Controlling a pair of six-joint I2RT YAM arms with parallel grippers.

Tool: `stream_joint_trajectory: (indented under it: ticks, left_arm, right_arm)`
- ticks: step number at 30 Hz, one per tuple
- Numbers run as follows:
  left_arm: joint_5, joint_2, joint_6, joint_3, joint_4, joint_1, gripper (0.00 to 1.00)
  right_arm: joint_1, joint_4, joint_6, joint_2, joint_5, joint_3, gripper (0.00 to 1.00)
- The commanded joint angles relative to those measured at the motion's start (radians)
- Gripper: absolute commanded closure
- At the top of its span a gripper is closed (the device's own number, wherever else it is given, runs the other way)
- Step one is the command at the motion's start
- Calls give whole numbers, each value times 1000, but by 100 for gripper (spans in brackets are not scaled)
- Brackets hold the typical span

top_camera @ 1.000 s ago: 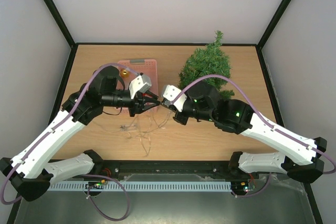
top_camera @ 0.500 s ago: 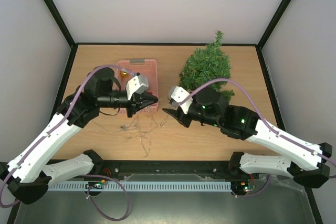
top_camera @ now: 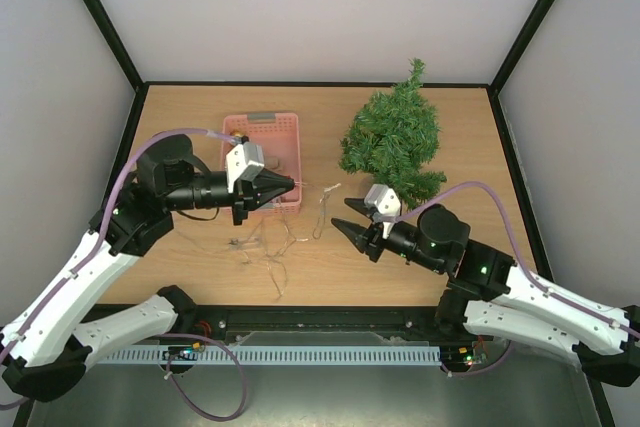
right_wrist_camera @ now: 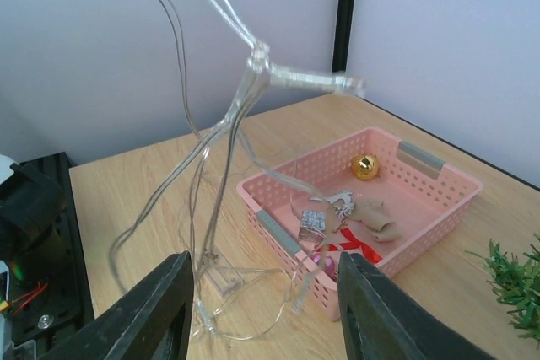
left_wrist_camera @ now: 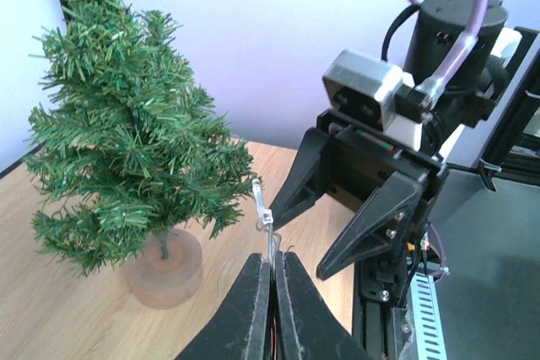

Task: Decorate the small christmas tree
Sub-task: Pick up the decoration item from the center of the board.

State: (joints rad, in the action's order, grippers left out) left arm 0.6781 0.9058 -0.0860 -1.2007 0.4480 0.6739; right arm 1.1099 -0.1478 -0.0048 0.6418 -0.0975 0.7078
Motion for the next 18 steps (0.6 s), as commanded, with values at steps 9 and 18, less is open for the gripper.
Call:
stream_joint_trajectory:
  ticks: [9, 18]
  left_arm:
    - [137, -37, 77, -10, -147, 3, 98]
    - [177, -57, 109, 5, -191, 3, 98]
  right_arm:
    - [-2, 276, -90, 59, 20, -60, 51]
    - [-1, 352, -126, 80, 15, -101, 50]
